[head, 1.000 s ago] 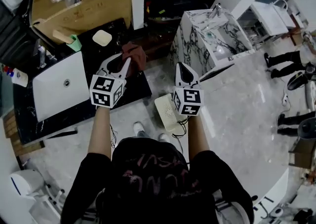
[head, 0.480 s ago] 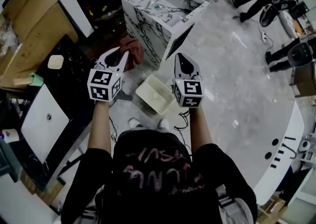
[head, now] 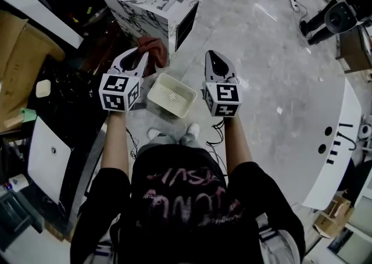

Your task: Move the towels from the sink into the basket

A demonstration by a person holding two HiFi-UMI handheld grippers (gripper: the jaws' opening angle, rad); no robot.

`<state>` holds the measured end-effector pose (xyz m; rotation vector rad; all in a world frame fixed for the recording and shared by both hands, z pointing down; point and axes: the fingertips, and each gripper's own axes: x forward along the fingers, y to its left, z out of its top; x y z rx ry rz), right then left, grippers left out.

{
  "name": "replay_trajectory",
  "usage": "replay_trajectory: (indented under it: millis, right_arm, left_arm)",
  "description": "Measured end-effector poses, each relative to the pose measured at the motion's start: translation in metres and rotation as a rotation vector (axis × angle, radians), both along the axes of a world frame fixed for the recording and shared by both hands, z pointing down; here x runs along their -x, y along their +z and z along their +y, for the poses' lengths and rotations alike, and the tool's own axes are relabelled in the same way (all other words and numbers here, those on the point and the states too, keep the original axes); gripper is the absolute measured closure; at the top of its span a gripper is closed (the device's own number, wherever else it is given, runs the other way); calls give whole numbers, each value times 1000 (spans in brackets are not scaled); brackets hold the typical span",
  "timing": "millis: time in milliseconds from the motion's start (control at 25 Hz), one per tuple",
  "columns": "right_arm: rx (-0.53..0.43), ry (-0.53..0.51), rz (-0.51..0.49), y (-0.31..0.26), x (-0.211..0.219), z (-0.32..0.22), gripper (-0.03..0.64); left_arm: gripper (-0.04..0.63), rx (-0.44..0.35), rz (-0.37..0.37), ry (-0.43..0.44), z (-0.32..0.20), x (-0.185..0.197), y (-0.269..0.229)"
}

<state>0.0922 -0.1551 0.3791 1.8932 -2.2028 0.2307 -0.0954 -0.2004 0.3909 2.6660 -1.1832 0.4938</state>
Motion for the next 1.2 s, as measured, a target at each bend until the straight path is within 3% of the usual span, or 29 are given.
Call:
replay_trajectory:
  millis: [560, 1000, 1200]
  right_arm:
    - [123, -84, -53, 94, -36, -8, 601]
    - [227, -51, -79, 202, -58, -4, 601]
    - [264, -47, -80, 253, -64, 3, 601]
  left_arm:
    - [515, 162, -69, -50, 11, -35, 109]
    - [515, 282, -111, 0, 23, -56, 224]
    - [515, 317, -87, -6, 25, -60, 274]
